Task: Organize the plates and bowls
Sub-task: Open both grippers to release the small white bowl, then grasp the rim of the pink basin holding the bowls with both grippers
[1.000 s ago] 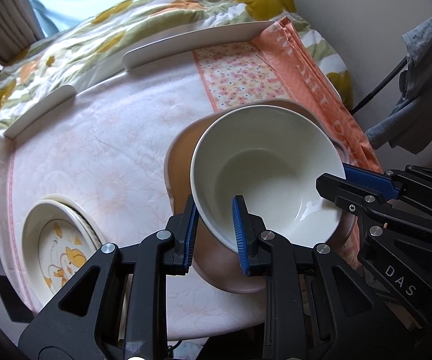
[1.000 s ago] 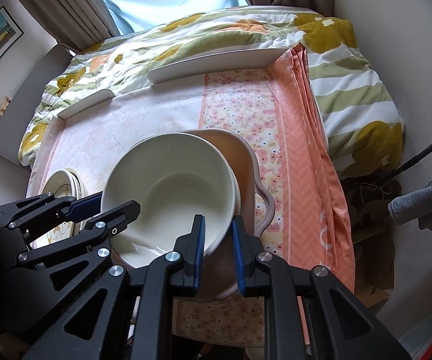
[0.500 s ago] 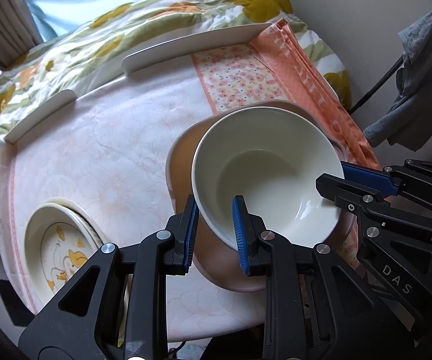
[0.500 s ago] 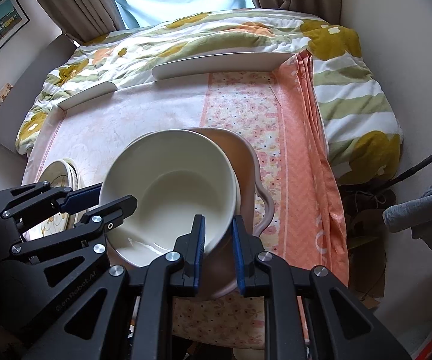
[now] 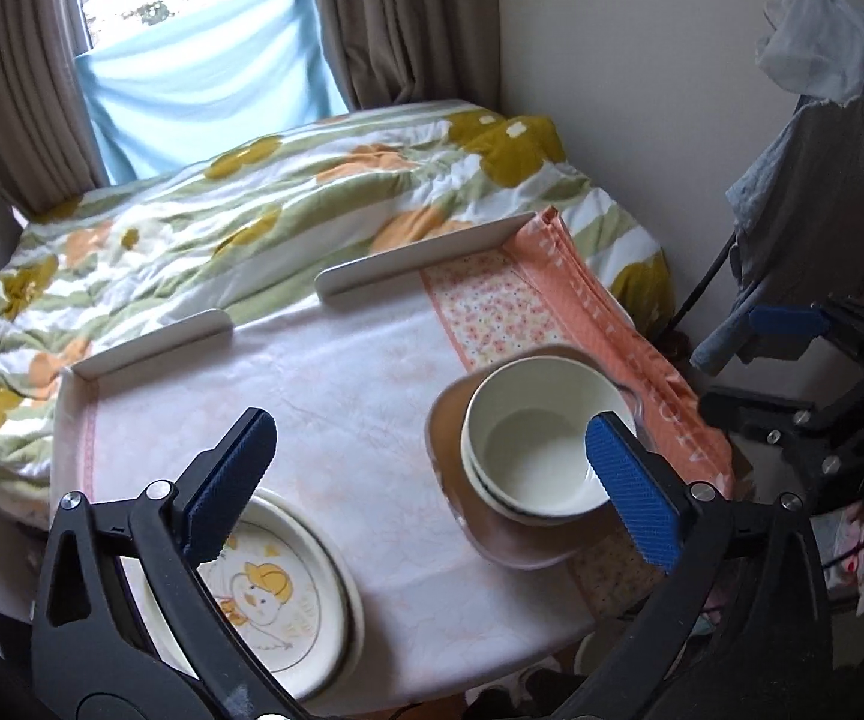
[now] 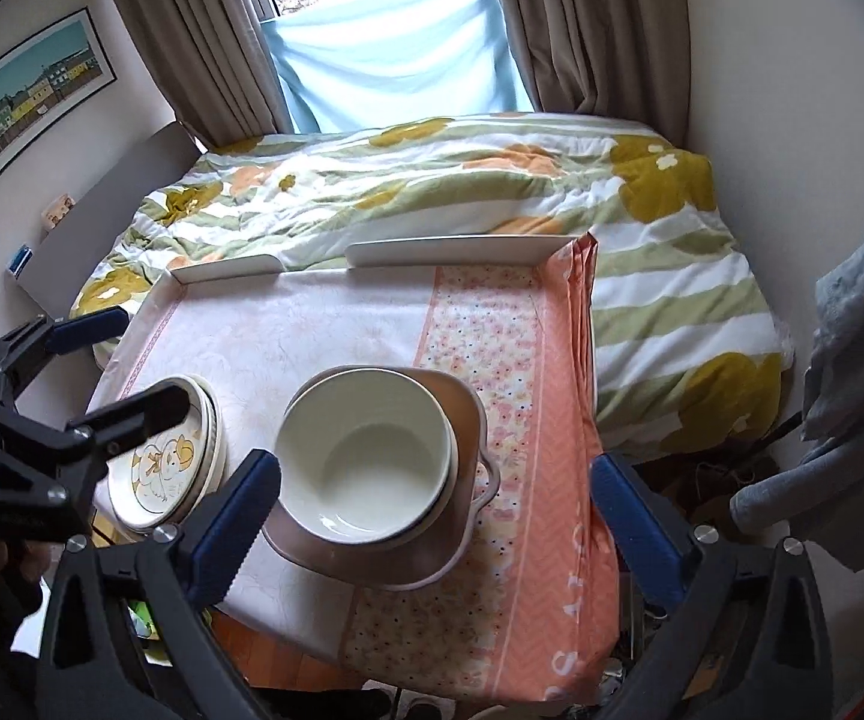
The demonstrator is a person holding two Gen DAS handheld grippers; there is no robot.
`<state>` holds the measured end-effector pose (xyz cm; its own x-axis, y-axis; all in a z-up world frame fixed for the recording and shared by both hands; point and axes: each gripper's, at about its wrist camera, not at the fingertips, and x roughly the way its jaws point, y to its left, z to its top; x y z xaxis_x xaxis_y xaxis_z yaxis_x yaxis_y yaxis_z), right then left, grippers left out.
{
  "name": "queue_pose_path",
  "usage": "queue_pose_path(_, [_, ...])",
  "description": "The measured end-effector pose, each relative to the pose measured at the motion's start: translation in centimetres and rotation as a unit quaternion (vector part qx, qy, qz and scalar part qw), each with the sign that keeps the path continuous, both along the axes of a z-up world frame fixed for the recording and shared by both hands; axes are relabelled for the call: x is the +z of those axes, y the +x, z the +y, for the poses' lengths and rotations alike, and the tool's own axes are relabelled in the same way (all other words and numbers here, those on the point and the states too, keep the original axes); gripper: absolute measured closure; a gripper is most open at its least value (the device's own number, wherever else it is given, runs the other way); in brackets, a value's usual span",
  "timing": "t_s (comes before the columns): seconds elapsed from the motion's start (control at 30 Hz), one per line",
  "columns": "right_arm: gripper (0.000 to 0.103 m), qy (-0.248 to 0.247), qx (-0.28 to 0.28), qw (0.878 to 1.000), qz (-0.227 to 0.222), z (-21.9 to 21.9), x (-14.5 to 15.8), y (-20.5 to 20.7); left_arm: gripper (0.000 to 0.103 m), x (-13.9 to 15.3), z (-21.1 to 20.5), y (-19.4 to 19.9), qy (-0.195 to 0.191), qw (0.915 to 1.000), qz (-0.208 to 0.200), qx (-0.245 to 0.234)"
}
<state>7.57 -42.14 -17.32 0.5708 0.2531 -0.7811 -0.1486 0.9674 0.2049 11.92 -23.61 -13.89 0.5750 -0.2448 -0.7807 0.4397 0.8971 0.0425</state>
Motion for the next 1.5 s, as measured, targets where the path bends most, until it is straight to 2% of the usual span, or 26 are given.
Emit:
queue_pose_path(0.07, [0.0, -0.025, 0.011, 0.999, 0.019, -0.4, -0.1, -0.2, 0.0, -1.4, 0.8, 0.1, 0.001, 0.999, 0.038, -0.022])
queue_pose_path(0.13, [0.0, -0.06, 0.02, 0.996, 0.063, -0.6, -1.2, -0.1, 0.0, -3.7, 1.7, 0.3, 0.006, 0.9963, 0.085, -0.014])
queue_pose_path(0.2, [0.0, -0.075, 0.012, 0.993, 0.085, -0.8, -2.3, 0.0, 0.001, -5.9, 2.0, 0.6, 0.009, 0.9926, 0.121, -0.007])
queue_pose_path(0.33, [0.0, -0.114, 0.004, 0.985, 0.128, -0.4, -4.7, 1.1, 0.001, -8.4, 1.0, 1.6, 0.024, 0.9889, 0.146, -0.008])
queue_pose_path(0.47, [0.001, -0.117, 0.026, 0.98, 0.161, 0.1, -7.2, 2.4, 0.007, -10.6, 0.1, 2.7, 0.044, 0.983, 0.178, -0.007])
queue_pose_path(0.57, [0.016, -0.134, 0.044, 0.973, 0.18, 0.9, -8.7, 3.4, 0.014, -12.0, -0.3, 3.3, 0.058, 0.9777, 0.201, -0.009])
queue_pose_path(0.63, [0.031, -0.137, 0.059, 0.97, 0.193, 1.3, -9.5, 4.0, 0.019, -12.8, -0.6, 3.5, 0.065, 0.975, 0.212, -0.013])
queue_pose_path(0.8, [0.05, -0.129, 0.094, 0.963, 0.217, 2.1, -11.5, 4.9, 0.037, -14.6, -1.4, 4.0, 0.062, 0.9683, 0.24, -0.027])
queue_pose_path(0.83, [0.056, -0.121, 0.098, 0.963, 0.221, 2.2, -11.9, 5.1, 0.037, -14.9, -1.6, 4.0, 0.063, 0.9675, 0.243, -0.028])
queue_pose_path(0.93, [0.07, -0.108, 0.111, 0.961, 0.227, 2.6, -12.7, 5.5, 0.052, -15.8, -2.3, 4.3, 0.06, 0.9655, 0.251, -0.033])
queue_pose_path(1.0, [0.074, -0.109, 0.118, 0.96, 0.228, 2.9, -13.2, 5.7, 0.061, -16.3, -2.6, 4.6, 0.064, 0.9645, 0.254, -0.034])
queue_pose_path(1.1, [0.083, -0.084, 0.129, 0.961, 0.231, 3.0, -14.0, 5.8, 0.072, -17.3, -3.2, 4.8, 0.056, 0.9629, 0.261, -0.041])
queue_pose_path(1.17, [0.085, -0.08, 0.132, 0.962, 0.224, 3.0, -14.1, 5.7, 0.075, -17.6, -3.6, 4.7, 0.056, 0.965, 0.252, -0.042])
queue_pose_path(1.2, [0.086, -0.079, 0.134, 0.963, 0.222, 3.1, -14.2, 5.7, 0.084, -17.5, -3.9, 4.6, 0.055, 0.9661, 0.248, -0.047])
queue_pose_path(1.23, [0.09, -0.072, 0.136, 0.963, 0.22, 3.0, -14.1, 5.7, 0.088, -17.4, -4.0, 4.5, 0.051, 0.9665, 0.247, -0.051])
queue_pose_path(1.3, [0.09, -0.059, 0.137, 0.965, 0.214, 2.7, -14.0, 5.5, 0.088, -17.0, -4.3, 4.3, 0.056, 0.9698, 0.233, -0.046])
queue_pose_path(1.5, [0.09, -0.071, 0.141, 0.968, 0.195, 2.7, -13.1, 4.8, 0.09, -15.8, -4.4, 3.9, 0.056, 0.9755, 0.209, -0.036])
